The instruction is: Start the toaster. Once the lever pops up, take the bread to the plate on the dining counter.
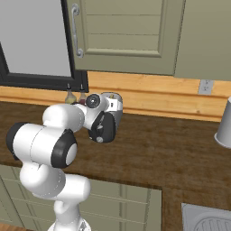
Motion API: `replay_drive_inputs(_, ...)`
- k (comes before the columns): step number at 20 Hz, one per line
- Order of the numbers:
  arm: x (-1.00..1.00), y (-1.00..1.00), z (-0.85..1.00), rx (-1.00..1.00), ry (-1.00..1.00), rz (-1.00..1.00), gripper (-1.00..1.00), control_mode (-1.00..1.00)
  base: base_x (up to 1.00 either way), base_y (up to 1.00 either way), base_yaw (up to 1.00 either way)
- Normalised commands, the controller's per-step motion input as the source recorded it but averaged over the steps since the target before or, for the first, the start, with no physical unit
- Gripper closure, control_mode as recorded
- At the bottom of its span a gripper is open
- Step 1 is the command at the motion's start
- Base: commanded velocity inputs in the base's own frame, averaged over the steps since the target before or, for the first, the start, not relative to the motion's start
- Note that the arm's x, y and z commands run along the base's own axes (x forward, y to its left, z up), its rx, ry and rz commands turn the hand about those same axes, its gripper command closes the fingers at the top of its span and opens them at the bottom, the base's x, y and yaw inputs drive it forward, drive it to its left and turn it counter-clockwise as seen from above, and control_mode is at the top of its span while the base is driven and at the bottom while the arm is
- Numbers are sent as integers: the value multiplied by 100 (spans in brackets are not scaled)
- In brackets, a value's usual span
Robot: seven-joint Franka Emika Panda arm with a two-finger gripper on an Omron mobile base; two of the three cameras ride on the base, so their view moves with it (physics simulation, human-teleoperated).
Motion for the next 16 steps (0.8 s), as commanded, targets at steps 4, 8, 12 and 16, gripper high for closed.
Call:
replay_drive_inputs(4, 0, 0, 0, 0, 0, 0, -100, -100, 0, 0, 0)
replay_drive_inputs(8, 0, 0, 0, 0, 0, 0, -100, -100, 0, 0, 0)
replay_drive_inputs(12, 0, 0, 0, 0, 0, 0, -100, -100, 0, 0, 0)
replay_drive_inputs(16, 0, 0, 0, 0, 0, 0, -100, -100, 0, 0, 0)
